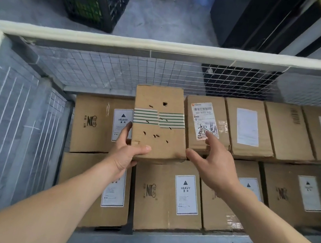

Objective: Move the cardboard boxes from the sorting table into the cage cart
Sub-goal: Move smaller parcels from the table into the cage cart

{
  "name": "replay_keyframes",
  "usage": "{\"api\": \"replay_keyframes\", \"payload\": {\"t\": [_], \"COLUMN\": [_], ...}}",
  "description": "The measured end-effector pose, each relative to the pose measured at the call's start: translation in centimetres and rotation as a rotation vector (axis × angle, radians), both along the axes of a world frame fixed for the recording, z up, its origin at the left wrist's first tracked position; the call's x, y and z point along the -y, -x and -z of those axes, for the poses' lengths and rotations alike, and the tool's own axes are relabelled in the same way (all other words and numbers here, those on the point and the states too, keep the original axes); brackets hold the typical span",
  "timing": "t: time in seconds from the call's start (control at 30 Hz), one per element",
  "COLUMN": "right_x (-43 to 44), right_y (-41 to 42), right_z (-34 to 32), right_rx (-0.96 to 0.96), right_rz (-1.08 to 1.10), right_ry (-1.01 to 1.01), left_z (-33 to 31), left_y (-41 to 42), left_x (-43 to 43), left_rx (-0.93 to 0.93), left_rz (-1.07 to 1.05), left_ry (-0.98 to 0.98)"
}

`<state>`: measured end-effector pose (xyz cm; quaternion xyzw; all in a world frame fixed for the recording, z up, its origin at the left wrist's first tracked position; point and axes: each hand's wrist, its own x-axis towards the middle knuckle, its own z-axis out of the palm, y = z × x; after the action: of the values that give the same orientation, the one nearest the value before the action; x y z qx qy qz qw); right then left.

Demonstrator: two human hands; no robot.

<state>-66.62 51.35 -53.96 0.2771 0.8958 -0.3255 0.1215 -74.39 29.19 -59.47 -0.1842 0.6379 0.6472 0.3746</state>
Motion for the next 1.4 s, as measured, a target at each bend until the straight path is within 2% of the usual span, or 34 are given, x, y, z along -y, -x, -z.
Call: {"api": "replay_keyframes", "payload": {"t": [0.43,0.6,0.73,0.87,1.03,1.17,1.4], "right_x": [-3.8,-4.2,-3.9,-3.6,-4.2,-5.2,-7.7], "right_y": [0.7,0.7,0.4,-0.3,-1.9,-4.1,-10.4], "right_z": [3.4,2.7,0.4,-4.5,-13.0,-21.0,-33.6], "right_rx": [-0.008,0.010,-0.002,-0.016,-0.048,-0.091,-0.166], "right_rz": [-0.040,-0.036,-0.032,-0.040,-0.046,-0.008,0.088], "right_ry": [-0.061,-0.049,-0.035,-0.031,-0.081,-0.118,-0.269], "left_z": [5.7,5.3,2.9,-2.7,-13.7,-23.0,-36.8], "left_y": [2.4,3.0,3.4,3.2,2.6,1.6,-1.8], "left_x": [-3.1,-3.6,-3.3,-2.7,-4.2,-6.9,-12.6], "left_rx": [-0.037,-0.027,-0.090,-0.271,-0.556,-0.751,-1.094], "left_rz": [0.047,0.101,0.138,0.269,0.592,0.784,0.971], "left_ry": [0.102,0.168,0.320,0.557,0.689,0.703,0.648]}}
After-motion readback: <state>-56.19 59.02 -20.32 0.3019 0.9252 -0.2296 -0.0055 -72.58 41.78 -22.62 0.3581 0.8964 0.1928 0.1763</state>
